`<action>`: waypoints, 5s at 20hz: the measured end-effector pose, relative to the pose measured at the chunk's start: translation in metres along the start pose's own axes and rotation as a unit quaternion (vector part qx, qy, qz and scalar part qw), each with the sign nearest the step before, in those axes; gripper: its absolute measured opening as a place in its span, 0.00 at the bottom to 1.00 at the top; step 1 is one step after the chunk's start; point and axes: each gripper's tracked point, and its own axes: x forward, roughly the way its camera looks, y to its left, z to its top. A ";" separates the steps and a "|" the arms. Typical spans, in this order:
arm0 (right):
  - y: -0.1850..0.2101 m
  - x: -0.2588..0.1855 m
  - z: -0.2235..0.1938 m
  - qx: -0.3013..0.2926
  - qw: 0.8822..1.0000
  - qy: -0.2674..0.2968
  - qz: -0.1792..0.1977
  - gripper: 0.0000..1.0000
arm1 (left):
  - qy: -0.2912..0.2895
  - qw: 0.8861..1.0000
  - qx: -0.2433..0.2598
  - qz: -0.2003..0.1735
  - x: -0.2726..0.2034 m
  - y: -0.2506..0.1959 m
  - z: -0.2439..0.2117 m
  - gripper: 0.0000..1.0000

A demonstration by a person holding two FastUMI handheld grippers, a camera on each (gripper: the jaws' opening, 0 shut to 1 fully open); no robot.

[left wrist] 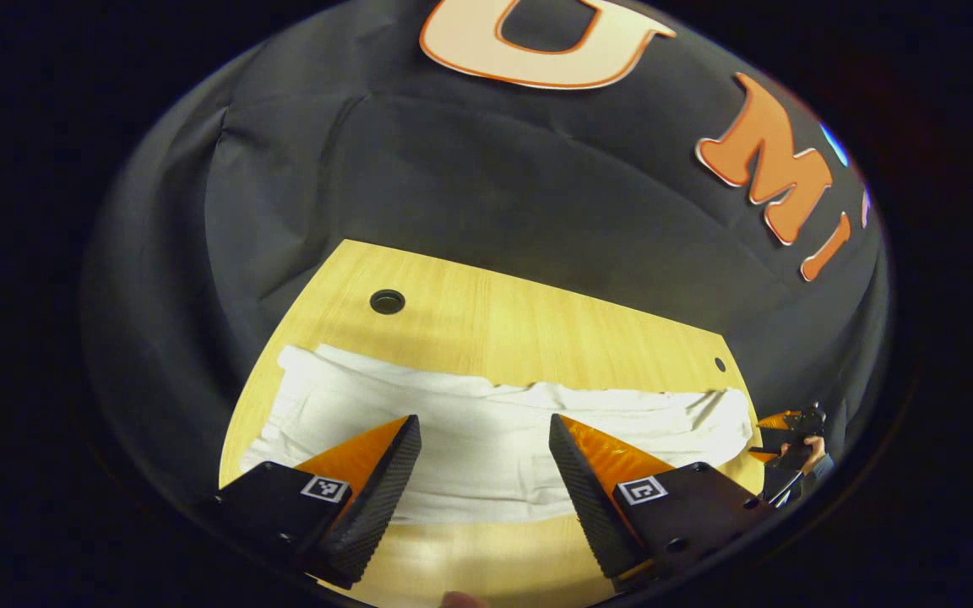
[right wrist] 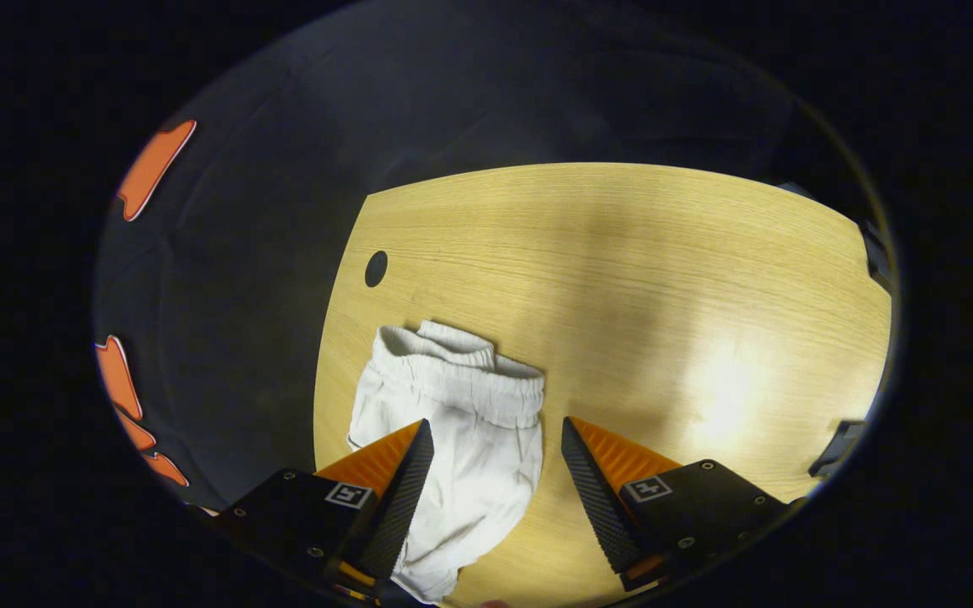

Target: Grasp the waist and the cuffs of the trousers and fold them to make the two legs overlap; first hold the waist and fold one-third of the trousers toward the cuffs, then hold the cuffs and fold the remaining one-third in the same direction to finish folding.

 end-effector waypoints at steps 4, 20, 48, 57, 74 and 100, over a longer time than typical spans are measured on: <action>0.000 0.022 0.005 0.006 1.000 0.017 0.002 0.92 | 0.009 1.000 0.006 0.013 -0.022 -0.019 -0.039 1.00; -0.012 0.043 0.018 0.045 0.997 -0.008 0.060 0.11 | 0.025 0.998 -0.035 0.043 -0.054 -0.041 -0.099 0.99; 0.075 -0.102 -0.049 -0.016 0.977 -0.105 0.186 0.05 | 0.046 0.998 0.027 -0.027 -0.048 -0.013 -0.106 1.00; 0.130 -0.125 -0.103 -0.055 0.967 -0.099 0.226 0.06 | 0.056 0.997 0.010 -0.047 -0.035 0.013 -0.108 0.99; 0.227 -0.114 -0.245 -0.089 0.961 -0.037 0.259 0.06 | 0.068 0.996 -0.050 -0.026 -0.044 0.110 -0.123 0.99; 0.258 -0.054 -0.444 -0.180 0.940 0.128 0.259 0.19 | 0.087 0.985 -0.145 -0.020 -0.035 0.173 -0.136 1.00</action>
